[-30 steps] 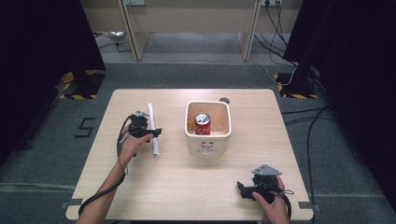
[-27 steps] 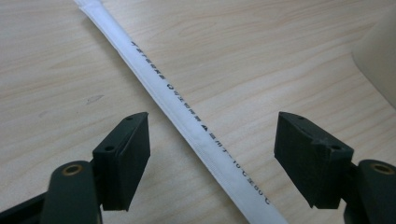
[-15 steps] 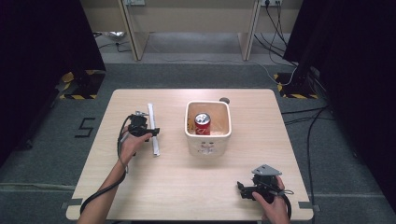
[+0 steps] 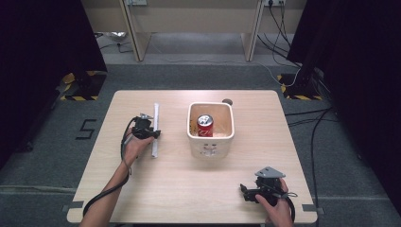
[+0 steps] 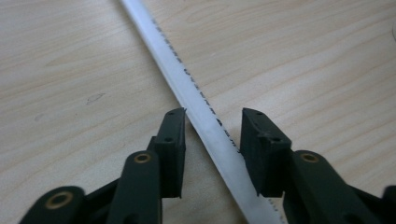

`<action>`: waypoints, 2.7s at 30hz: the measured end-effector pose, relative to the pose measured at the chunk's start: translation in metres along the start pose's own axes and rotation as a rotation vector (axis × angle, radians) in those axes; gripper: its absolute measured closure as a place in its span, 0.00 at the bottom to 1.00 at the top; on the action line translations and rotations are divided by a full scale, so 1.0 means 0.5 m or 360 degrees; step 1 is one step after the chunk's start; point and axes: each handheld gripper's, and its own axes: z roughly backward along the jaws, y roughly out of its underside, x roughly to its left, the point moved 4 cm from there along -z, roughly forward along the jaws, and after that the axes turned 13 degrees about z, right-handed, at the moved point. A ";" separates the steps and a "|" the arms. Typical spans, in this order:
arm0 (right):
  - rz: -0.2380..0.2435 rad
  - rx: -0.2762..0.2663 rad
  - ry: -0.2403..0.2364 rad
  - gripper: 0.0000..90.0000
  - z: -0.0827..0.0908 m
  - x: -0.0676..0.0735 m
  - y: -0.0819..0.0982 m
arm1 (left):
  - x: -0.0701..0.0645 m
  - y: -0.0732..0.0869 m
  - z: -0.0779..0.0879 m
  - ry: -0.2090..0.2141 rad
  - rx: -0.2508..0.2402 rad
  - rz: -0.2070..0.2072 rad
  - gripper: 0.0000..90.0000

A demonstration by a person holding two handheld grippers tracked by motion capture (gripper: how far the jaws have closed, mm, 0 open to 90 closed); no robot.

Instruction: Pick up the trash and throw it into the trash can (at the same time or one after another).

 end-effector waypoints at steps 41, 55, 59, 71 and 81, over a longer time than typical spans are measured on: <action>0.0001 0.0000 0.0000 0.00 0.000 0.000 0.000 | -0.071 -0.078 0.200 0.0408 -0.0092 -0.0162 0.89; 0.0000 0.0000 0.0000 0.00 0.000 0.000 0.000 | -0.129 -0.103 0.292 0.0564 -0.0109 -0.0295 0.89; 0.0000 0.0000 0.0000 0.00 0.000 0.000 0.000 | -0.149 -0.103 0.304 0.0610 -0.0096 -0.0333 0.89; 0.0000 0.0000 0.0000 0.00 0.000 0.000 0.000 | -0.193 -0.098 0.310 0.0647 -0.0025 -0.0451 0.89; 0.0002 -0.0001 0.0001 0.00 0.000 0.000 0.000 | -0.215 -0.106 0.299 0.0679 -0.0022 -0.0466 0.89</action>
